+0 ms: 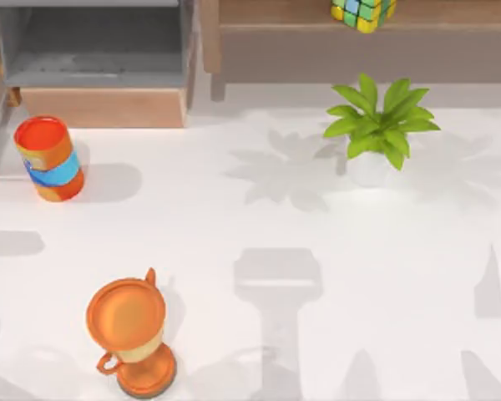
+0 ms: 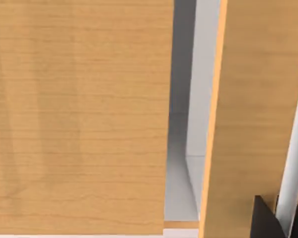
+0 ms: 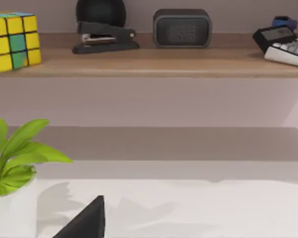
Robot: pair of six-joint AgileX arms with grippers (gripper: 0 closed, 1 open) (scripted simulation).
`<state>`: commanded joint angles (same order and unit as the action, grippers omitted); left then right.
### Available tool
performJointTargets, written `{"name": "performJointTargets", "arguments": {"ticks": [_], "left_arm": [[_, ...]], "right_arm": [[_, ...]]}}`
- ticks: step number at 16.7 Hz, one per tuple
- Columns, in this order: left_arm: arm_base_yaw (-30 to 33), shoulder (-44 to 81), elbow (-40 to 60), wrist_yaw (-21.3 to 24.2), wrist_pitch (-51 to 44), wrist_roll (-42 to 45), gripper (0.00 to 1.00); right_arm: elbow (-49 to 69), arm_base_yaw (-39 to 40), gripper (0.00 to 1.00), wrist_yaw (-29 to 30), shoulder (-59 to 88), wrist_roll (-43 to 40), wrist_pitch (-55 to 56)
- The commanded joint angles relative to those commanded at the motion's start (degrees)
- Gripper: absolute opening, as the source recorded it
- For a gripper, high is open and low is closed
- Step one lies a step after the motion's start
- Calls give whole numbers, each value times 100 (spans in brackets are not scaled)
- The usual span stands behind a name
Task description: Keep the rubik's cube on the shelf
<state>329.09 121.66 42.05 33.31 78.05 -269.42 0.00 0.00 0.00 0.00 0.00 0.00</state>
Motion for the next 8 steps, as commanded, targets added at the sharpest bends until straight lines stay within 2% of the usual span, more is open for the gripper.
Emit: {"name": "performJointTargets", "arguments": {"ticks": [4,8], "left_arm": [[-27,10,-10,4,-24,-5,0],[185,279,585,-223,-342,-13,0]], "right_arm": [[0,0,100,0,0,0,0],[0,0,100,0,0,0,0]]}}
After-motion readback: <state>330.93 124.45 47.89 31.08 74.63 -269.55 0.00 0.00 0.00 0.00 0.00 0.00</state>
